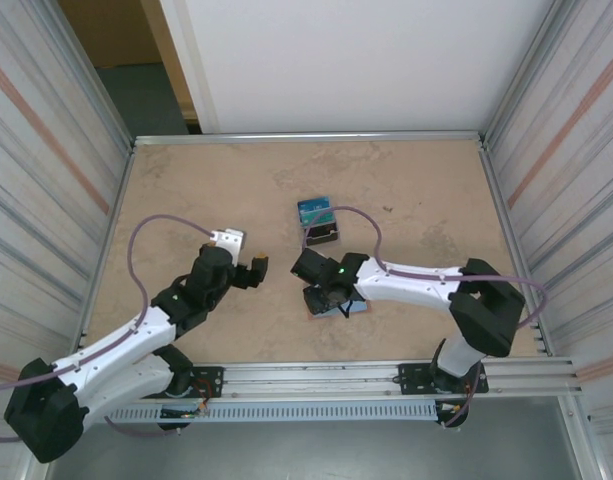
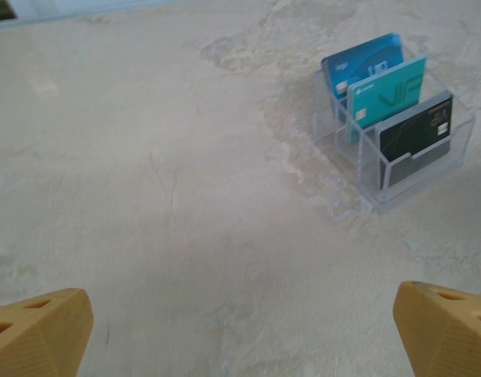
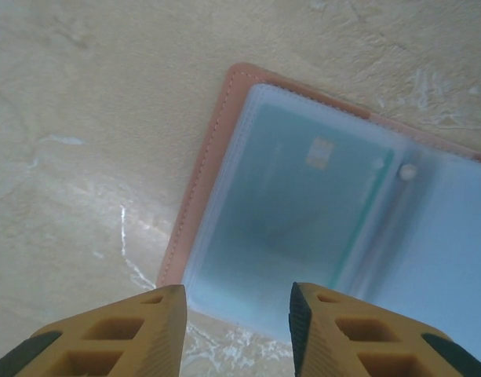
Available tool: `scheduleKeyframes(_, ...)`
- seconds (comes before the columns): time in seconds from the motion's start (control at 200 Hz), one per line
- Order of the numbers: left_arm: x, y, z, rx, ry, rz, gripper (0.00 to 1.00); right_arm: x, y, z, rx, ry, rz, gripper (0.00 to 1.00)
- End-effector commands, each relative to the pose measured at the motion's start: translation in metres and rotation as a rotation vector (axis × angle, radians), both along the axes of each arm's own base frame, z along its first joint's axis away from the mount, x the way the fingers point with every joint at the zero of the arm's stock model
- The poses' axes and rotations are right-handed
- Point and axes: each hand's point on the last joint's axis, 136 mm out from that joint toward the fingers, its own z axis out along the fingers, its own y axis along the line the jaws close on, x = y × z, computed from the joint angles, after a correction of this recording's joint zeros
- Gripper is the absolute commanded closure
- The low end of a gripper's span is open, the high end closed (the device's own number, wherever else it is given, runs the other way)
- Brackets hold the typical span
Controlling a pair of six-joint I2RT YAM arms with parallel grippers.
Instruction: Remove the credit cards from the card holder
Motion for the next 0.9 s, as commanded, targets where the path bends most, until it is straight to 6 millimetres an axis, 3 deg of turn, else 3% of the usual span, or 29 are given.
scheduleKeyframes(0.0,-0.006,0.016,-0.009,-0.02,0.03,0.089,0.01,0.0,0.0,-0.005,-0.051,0.02,-0.011,0.6)
scheduleKeyframes(0.165,-0.007,0.019,-0.011,-0.01,0.036,0.102,0.01,0.0,0.001,-0.021,-0.093,0.046,-0.016,0.56)
scheduleKeyframes(0.411,-0.004,0.008,-0.016,-0.008,0.069,0.068,0.01,-0.002,0.002,-0.033,-0.1,0.077,-0.031,0.48)
scheduleKeyframes(0.626,-0.002,-0.002,-0.014,-0.017,0.081,0.031,0.01,-0.002,-0.007,-0.039,-0.072,0.097,-0.065,0.6)
scheduleKeyframes(0.897,-0.002,-0.011,-0.001,-0.022,0.054,-0.008,0.01,0.006,-0.01,-0.025,0.024,0.091,-0.093,0.74)
